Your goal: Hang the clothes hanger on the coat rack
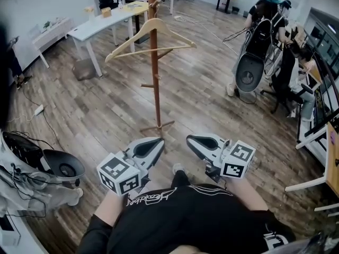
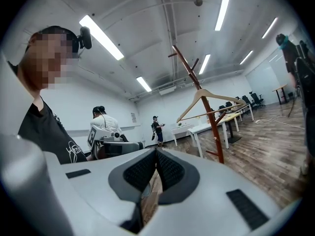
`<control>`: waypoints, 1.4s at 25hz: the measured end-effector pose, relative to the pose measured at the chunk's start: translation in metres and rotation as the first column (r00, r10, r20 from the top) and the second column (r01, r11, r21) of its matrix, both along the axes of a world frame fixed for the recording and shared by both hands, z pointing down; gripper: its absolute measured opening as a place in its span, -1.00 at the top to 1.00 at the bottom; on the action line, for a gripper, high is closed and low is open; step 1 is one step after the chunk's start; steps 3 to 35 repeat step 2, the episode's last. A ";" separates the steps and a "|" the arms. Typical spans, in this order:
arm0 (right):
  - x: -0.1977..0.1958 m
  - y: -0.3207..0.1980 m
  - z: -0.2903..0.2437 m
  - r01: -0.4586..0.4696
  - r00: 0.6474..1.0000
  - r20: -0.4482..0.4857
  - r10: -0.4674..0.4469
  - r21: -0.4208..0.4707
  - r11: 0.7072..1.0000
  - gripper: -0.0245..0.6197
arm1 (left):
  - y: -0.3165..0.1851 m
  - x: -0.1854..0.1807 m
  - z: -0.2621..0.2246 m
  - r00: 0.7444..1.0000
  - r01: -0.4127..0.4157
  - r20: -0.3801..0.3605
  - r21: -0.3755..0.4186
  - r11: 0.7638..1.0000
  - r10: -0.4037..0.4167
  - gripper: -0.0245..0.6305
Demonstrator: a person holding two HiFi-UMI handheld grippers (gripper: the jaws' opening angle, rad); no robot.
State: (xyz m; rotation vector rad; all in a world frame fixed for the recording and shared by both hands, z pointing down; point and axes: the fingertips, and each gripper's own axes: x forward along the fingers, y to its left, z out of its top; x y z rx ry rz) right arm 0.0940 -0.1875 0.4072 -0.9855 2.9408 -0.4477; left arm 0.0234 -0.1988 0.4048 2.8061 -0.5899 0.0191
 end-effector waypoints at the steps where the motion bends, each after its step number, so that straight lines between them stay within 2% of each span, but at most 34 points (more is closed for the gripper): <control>1: 0.000 -0.002 0.001 0.000 1.000 -0.001 0.000 -0.001 1.000 0.80 | -0.002 0.000 0.002 1.000 0.000 0.001 -0.005 1.000 0.000 0.91; 35: 0.001 -0.004 0.002 0.000 1.000 -0.001 0.000 -0.002 1.000 0.80 | -0.004 0.001 0.003 1.000 0.000 0.001 -0.011 1.000 0.000 0.91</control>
